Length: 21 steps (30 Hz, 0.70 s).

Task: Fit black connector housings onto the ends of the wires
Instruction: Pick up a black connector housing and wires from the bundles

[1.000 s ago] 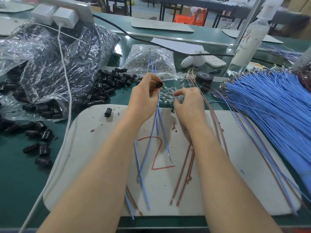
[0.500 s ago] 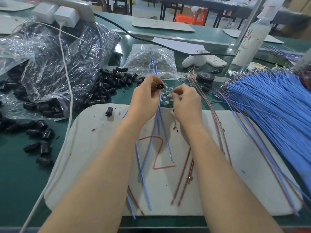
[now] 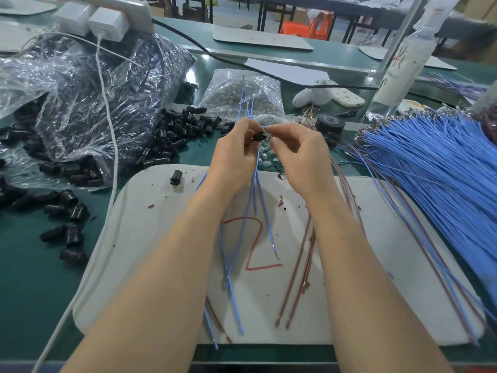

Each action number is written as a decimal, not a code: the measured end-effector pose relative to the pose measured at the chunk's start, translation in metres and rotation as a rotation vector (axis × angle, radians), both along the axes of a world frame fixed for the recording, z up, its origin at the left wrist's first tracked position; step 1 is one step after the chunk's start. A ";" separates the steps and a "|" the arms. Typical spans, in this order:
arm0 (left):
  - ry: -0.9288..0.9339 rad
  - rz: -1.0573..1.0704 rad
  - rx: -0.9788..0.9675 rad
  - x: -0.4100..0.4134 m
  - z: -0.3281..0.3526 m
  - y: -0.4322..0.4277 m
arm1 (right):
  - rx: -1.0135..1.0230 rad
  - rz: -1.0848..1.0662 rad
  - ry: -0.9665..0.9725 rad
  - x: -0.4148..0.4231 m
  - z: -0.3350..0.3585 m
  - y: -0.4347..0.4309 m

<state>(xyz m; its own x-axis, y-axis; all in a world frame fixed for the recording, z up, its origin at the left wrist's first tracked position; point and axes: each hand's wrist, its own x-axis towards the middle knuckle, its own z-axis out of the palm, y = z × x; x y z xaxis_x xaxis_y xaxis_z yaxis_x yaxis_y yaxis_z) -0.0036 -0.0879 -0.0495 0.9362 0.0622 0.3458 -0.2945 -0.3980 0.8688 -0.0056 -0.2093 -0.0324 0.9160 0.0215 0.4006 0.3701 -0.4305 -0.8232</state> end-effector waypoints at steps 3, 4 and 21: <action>-0.013 0.000 0.020 0.000 0.000 0.000 | -0.078 -0.053 -0.098 -0.002 0.000 0.000; -0.019 0.003 0.032 0.000 0.000 0.000 | -0.092 -0.068 -0.122 -0.003 0.000 0.000; -0.060 0.032 0.314 -0.004 0.004 0.000 | -0.007 -0.133 -0.027 0.004 0.002 -0.014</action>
